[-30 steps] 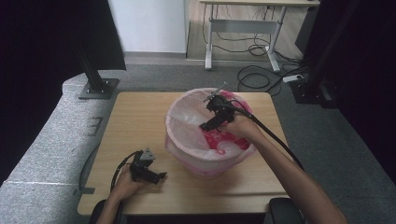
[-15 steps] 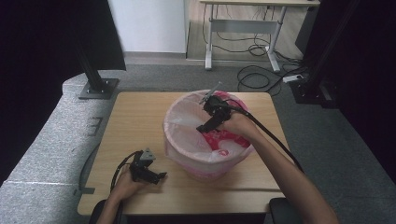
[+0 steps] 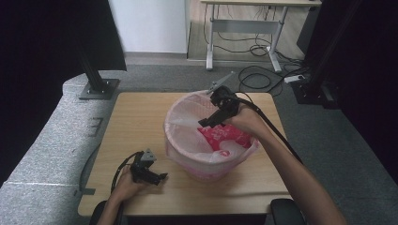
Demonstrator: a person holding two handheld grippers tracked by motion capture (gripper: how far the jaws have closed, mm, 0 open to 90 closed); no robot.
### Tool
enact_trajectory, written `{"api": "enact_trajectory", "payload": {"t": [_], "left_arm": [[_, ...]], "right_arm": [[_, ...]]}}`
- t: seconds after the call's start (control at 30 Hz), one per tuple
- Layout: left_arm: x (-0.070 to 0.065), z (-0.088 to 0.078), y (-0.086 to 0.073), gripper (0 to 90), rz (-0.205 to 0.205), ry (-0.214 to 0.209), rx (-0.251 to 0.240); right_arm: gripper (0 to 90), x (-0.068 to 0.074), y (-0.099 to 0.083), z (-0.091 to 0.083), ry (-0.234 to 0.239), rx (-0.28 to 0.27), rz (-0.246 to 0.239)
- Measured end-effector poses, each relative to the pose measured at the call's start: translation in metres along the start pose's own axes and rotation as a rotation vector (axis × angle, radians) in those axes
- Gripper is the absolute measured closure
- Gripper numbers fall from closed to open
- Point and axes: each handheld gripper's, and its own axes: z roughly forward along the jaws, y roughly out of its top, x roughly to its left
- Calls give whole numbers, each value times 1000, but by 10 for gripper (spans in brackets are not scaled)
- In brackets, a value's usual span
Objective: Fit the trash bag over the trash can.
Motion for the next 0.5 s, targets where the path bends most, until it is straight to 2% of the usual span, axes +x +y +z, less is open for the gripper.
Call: {"api": "enact_trajectory", "payload": {"t": [0.17, 0.43, 0.5], "left_arm": [[0, 0, 0, 0, 0, 0, 0], [0, 0, 0, 0, -1, 1, 0], [0, 0, 0, 0, -1, 1, 0]], "right_arm": [[0, -1, -3, -13, -17, 1, -13], [0, -5, -11, -35, -71, -1, -1], [0, -7, -15, -41, -76, -17, 7]]}}
